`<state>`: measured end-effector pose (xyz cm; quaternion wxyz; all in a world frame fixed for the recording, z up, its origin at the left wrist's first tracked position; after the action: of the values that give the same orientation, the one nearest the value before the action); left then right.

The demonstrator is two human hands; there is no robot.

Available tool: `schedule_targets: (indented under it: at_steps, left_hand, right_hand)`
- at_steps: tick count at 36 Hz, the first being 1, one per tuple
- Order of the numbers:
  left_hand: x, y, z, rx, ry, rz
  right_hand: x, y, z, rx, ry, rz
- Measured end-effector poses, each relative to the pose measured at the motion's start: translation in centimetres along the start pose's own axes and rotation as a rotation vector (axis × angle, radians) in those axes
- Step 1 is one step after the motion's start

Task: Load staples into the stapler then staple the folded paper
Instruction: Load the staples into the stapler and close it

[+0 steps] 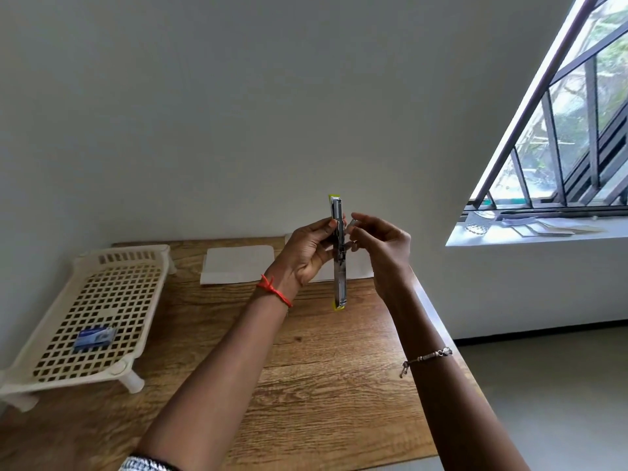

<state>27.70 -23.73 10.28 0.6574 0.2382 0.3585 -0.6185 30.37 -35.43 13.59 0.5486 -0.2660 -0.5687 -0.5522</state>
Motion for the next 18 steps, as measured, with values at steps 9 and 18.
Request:
schedule_targets:
  at_steps: [9, 18]
  left_hand:
    - [-0.1, -0.6, 0.5, -0.011, -0.002, 0.008]
    - [0.1, -0.9, 0.6, -0.026, 0.029, 0.021]
  right_hand:
    - [0.5, -0.4, -0.1, -0.054, -0.133, -0.098]
    - [1.4, -0.9, -0.2, -0.09, -0.114, -0.188]
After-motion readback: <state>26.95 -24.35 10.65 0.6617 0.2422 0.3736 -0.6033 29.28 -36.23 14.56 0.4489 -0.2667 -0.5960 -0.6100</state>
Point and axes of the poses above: each hand's wrist, its own y-axis towards the middle knuckle, its own z-axis out of the palm, x = y × z, the point moved 8 cm from there along y, towards the middle knuckle, and after that the axes turned 6 degrees about -z, right-handed, at the moved point
